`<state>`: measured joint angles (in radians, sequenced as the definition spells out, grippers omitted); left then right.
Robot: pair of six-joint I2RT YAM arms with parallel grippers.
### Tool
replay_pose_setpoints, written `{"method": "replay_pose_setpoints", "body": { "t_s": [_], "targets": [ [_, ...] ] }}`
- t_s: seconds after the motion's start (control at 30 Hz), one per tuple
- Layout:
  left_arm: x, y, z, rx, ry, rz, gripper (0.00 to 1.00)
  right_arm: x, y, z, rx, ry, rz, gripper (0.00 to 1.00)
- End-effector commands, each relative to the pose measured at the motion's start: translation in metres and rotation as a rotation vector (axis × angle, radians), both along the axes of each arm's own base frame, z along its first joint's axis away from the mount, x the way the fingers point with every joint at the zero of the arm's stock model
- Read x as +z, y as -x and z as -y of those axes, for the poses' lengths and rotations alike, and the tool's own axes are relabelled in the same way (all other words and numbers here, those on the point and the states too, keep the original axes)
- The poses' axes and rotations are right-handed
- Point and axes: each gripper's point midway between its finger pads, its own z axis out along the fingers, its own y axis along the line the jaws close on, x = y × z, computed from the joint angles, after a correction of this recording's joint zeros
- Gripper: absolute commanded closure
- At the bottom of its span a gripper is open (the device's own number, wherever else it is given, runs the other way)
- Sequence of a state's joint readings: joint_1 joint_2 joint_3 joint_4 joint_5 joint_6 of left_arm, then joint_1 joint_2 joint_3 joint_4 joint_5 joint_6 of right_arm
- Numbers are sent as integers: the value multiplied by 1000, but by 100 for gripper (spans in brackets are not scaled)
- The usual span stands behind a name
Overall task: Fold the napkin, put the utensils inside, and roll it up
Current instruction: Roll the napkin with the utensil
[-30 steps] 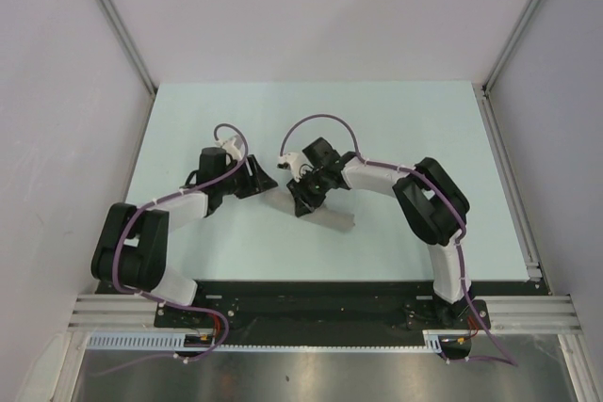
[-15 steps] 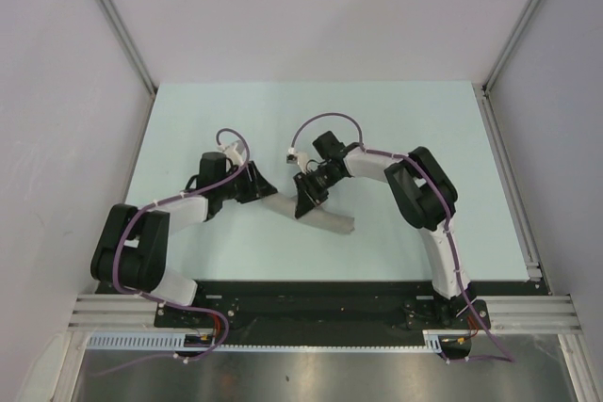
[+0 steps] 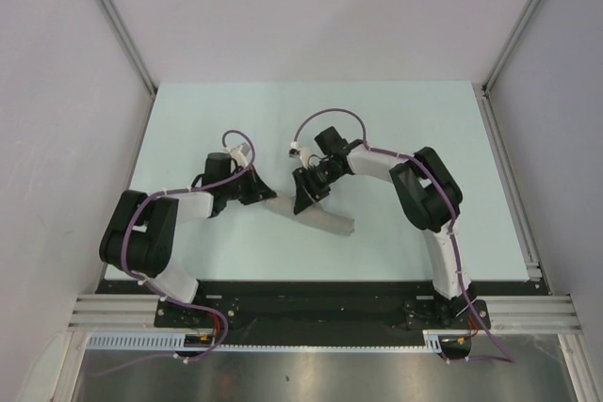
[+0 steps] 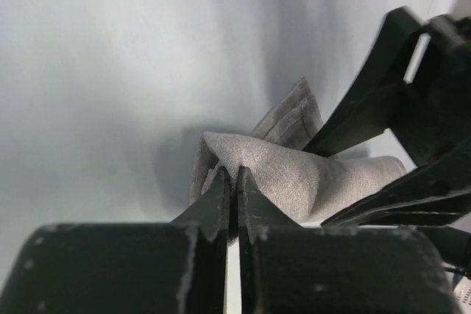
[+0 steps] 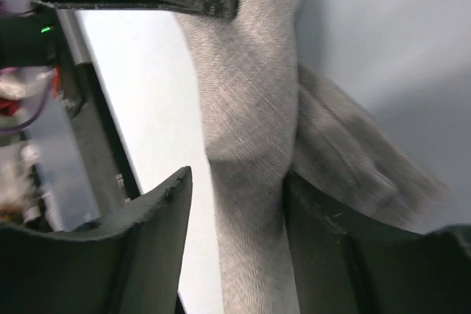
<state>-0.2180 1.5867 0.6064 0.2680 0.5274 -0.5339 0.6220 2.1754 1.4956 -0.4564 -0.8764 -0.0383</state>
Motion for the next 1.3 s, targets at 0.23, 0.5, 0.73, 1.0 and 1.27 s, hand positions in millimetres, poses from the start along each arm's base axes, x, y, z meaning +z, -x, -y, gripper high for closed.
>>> {"method": "replay_pose_setpoints", "body": {
  "t_s": [0.23, 0.5, 0.73, 1.0, 1.27],
  "targets": [
    [2, -25, 6, 26, 7, -11, 100, 70, -34, 10, -187, 182, 699, 34],
    [1, -36, 8, 38, 10, -19, 100, 48, -2, -8, -75, 259, 855, 32],
    [0, -43, 11, 40, 21, -30, 100, 21, -5, -11, -51, 304, 845, 36],
    [2, -50, 14, 33, 30, -31, 100, 1, -19, 4, -58, 402, 892, 36],
    [8, -58, 18, 22, 40, -21, 96, -17, -25, 11, -61, 430, 853, 36]
  ]
}}
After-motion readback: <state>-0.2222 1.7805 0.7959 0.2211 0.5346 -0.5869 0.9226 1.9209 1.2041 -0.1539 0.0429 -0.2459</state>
